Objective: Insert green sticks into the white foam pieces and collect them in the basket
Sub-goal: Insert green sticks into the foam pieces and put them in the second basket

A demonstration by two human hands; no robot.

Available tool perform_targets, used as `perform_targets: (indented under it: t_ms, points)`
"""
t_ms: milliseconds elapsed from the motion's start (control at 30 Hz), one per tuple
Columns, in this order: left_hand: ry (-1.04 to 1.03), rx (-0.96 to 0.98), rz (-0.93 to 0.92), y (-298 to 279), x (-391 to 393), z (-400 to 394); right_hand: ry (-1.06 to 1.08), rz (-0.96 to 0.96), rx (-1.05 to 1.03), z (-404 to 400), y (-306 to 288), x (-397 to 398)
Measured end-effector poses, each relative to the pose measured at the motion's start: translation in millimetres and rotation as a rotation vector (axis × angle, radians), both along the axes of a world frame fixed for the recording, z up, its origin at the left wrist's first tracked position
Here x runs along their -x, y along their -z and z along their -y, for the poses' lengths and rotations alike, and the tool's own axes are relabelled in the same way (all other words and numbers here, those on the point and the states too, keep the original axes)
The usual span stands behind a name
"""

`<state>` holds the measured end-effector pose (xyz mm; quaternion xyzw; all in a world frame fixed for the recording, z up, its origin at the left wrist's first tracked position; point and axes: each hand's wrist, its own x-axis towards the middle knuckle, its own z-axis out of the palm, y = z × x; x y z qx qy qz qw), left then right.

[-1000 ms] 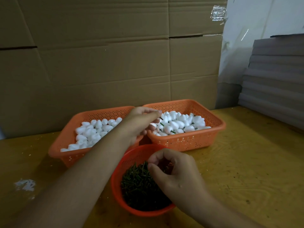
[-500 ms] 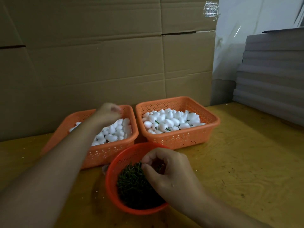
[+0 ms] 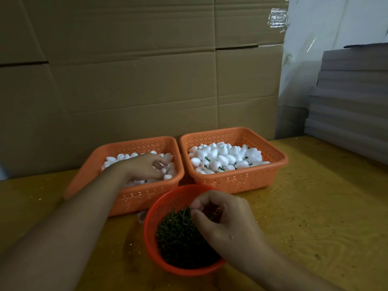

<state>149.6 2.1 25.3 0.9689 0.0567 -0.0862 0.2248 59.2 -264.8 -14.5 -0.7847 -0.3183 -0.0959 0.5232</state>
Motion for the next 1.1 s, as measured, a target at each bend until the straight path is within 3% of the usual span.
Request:
perform_targets:
  t_ms: [167, 400, 633, 733, 867, 1100]
  points:
    - [-0.058, -0.194, 0.017, 4.0, 2.6, -0.4, 0.008, 0.014, -0.013, 0.7, 0.8, -1.2]
    - [-0.05, -0.016, 0.004, 4.5, 3.5, -14.4, 0.007, 0.012, -0.022, 0.0, 0.5, -1.3]
    - [-0.054, -0.113, 0.061, 9.2, 1.9, -9.3, 0.004, 0.002, -0.014, 0.7, -0.7, -0.5]
    - [-0.066, 0.084, 0.122, 9.0, 2.3, -8.7, 0.001, -0.004, -0.018, 1.3, -1.0, -1.3]
    - [-0.086, 0.265, 0.378, 4.7, 12.4, -9.5, -0.006, -0.007, 0.001, 1.4, -0.4, -1.3]
    - [0.082, 0.514, 0.663, 6.8, 59.9, 18.7, -0.012, 0.003, 0.026, 0.2, 0.1, -0.4]
